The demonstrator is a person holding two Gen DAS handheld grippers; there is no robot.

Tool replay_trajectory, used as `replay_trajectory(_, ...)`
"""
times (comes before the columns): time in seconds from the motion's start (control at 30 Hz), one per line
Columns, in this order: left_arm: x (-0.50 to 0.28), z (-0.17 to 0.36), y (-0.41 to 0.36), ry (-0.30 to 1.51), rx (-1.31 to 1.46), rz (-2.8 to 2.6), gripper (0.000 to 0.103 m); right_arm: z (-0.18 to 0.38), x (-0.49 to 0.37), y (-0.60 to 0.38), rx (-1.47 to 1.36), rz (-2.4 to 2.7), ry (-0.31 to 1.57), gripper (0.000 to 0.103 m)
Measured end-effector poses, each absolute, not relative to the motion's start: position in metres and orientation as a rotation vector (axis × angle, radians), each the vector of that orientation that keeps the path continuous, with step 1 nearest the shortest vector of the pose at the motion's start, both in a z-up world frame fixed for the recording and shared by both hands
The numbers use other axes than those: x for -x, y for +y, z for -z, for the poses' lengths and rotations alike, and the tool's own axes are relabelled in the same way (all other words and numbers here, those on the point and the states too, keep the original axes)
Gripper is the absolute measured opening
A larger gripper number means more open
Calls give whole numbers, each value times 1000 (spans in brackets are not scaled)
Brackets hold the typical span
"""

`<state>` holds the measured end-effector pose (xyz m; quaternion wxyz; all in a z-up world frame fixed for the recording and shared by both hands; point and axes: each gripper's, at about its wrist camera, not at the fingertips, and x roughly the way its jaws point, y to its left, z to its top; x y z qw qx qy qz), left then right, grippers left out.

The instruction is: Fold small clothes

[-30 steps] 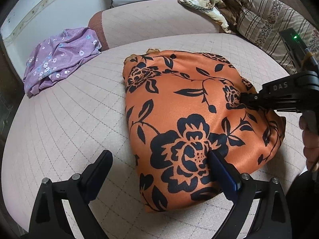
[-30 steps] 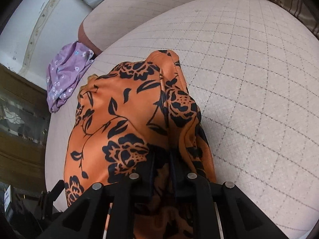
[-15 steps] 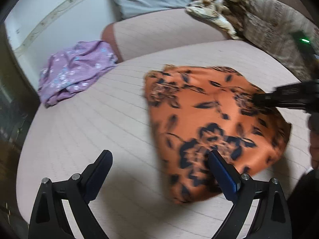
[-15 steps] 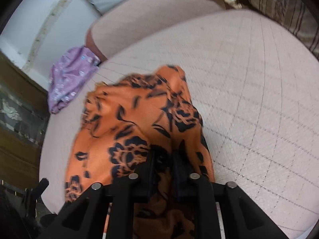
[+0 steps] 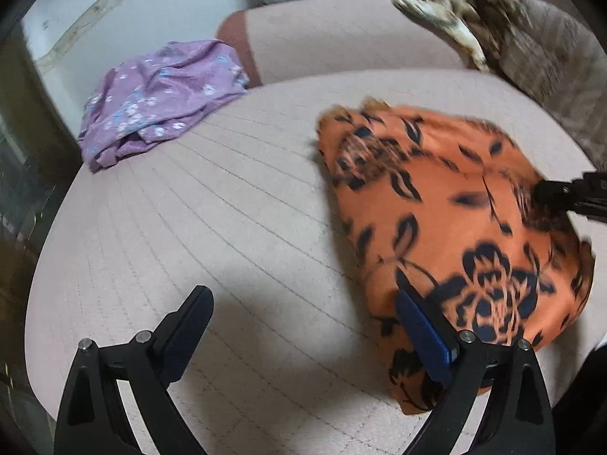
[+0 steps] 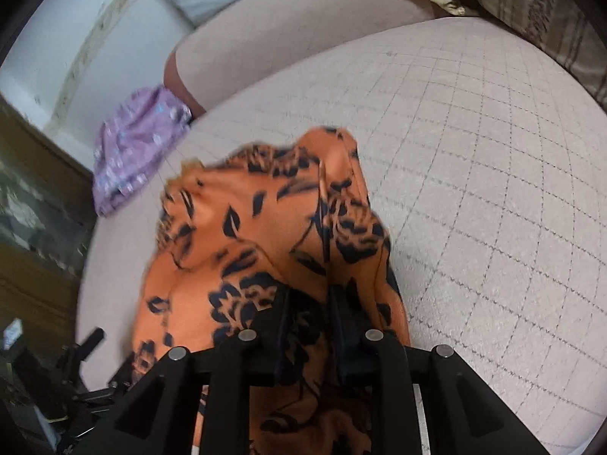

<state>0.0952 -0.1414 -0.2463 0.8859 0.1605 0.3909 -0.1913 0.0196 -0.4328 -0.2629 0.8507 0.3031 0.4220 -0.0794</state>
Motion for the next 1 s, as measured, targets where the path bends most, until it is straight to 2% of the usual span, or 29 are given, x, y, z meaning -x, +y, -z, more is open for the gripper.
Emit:
replay_trajectory(0.03, -95, 239, -137, 799, -308, 395, 97, 258, -16, -439, -652, 171, 854, 34)
replay_trajectory(0.1, -93, 227, -134, 764, -285, 386, 97, 249, -8, -447, -675, 173, 778, 56)
replay_trajectory(0.13, -92, 221, -134, 739, -282, 376, 97, 243, -2, -450, -693, 166, 724, 74)
replay_trajectory(0.17, -89, 213, -134, 702, -288, 360, 97, 239, 3, -451, -700, 166, 686, 76)
replay_trajectory(0.43, -72, 177, -135, 560, -309, 336, 97, 246, -9, -454, -715, 169, 714, 75)
replay_trajectory(1.0, -76, 181, -141, 607, -303, 365, 97, 253, -14, -457, -727, 164, 751, 75)
